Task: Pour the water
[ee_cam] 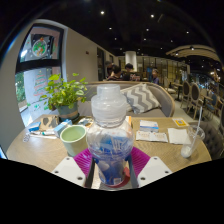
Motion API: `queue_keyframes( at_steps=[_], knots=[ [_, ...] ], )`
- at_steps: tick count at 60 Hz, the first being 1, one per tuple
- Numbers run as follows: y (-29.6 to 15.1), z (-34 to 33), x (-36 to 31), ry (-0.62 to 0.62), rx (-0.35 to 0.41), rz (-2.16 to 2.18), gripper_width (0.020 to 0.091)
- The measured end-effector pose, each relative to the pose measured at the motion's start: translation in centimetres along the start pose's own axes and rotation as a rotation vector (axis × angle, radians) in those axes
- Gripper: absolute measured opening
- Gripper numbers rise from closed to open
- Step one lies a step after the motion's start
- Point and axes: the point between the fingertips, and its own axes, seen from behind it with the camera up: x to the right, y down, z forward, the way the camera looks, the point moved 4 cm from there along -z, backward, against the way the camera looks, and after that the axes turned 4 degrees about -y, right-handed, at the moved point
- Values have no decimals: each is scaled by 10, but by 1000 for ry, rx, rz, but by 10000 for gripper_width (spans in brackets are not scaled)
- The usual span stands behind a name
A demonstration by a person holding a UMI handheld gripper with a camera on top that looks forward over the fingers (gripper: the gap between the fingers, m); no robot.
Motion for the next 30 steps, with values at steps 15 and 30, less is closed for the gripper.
queue_keyframes(
  at_steps=[15,30],
  knots=[
    [10,-41,-3,69,-144,-1,857],
    [5,-162,-60,105,-246,-42,848]
  ],
)
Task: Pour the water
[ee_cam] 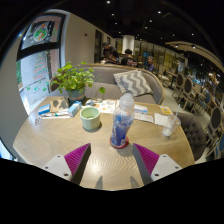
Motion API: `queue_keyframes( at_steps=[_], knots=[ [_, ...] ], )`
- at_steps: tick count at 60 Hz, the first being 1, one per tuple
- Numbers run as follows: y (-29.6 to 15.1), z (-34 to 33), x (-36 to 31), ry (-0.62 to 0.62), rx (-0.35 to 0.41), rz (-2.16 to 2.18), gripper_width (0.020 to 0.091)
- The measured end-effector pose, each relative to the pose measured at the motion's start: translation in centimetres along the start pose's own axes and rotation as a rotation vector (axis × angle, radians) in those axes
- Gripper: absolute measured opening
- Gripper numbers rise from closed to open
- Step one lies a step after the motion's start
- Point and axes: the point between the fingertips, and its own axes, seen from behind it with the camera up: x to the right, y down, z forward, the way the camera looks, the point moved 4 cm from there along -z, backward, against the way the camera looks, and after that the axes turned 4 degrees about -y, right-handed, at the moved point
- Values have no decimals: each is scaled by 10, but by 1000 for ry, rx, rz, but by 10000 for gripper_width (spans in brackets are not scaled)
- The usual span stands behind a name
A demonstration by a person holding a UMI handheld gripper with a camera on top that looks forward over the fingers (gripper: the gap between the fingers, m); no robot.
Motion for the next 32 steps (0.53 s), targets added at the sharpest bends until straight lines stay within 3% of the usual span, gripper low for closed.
queue_keyframes(
  at_steps=[13,32],
  knots=[
    [14,-77,-36,12,-38,44,854],
    [2,-100,-47,29,-11,-23,855]
  ],
)
